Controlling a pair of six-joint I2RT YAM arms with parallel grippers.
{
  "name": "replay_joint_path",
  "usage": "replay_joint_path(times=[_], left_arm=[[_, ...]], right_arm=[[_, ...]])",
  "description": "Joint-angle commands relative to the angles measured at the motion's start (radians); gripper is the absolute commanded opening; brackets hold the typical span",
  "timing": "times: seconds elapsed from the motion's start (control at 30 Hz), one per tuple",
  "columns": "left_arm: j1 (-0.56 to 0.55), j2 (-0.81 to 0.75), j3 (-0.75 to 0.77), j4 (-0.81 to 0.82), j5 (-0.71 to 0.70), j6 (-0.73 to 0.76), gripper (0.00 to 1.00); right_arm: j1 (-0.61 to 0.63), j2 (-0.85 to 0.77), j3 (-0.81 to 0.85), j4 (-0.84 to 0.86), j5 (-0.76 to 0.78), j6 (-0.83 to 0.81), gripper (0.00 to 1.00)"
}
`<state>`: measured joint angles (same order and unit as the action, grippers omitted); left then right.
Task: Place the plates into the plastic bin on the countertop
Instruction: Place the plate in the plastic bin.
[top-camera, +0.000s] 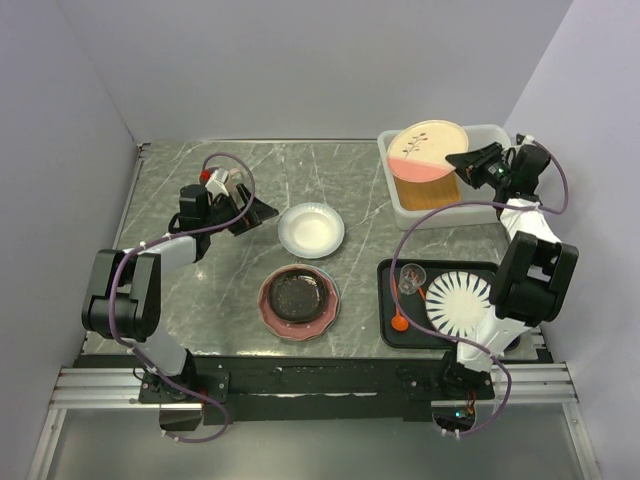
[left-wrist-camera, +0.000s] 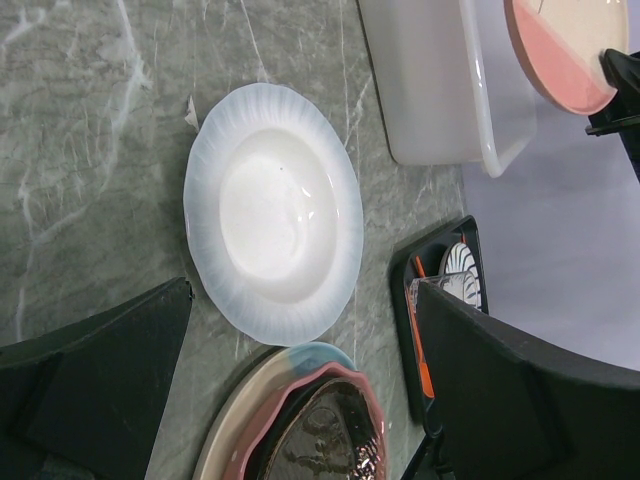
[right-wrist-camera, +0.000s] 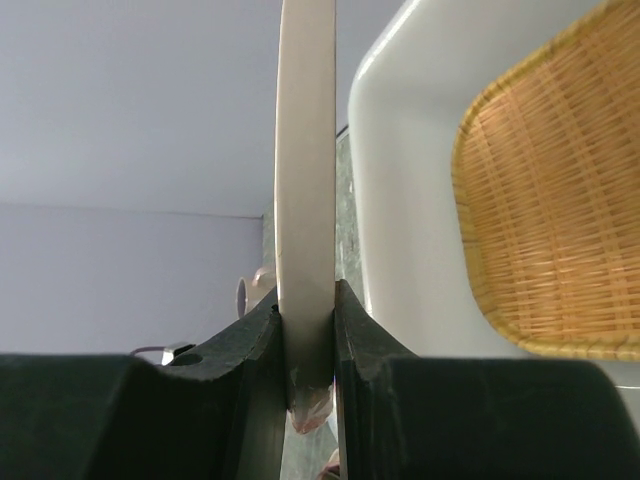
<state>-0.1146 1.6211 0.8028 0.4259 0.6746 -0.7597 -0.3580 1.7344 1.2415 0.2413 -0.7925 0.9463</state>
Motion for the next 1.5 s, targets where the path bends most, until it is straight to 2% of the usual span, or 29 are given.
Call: replay_joint_path(times=[0.0,0.3,0.57,0.87,1.47], left_arm=[[-0.002,0.002,0.018,0.028,-0.003,0.019,0.99],[-0.002,-0.003,0.01,0.02,-0.003,0.023,0.99],[-0.002,0.0,0.004,0.028,-0.003,0.017,0.99],[-0.002,-0.007,-0.007,0.031,-0.004,0.016,0.99],[-0.002,-0.013,-0.024,0.037,-0.006,0.013,0.99]], right_arm=[[-0.018,-0.003,0.032,0.15,-0.021,0.028,0.0],[-0.047,0.065,0.021,0.204,-0.017,0.065,0.0],[-0.048,0.114,0.065,0.061,0.033,-0.036,0.0],[-0.044,0.169,0.117,-0.019,0.058,-0.083,0.01],[-0.01,0.244,0.216,-0.2,0.104,-0.195,0.08]])
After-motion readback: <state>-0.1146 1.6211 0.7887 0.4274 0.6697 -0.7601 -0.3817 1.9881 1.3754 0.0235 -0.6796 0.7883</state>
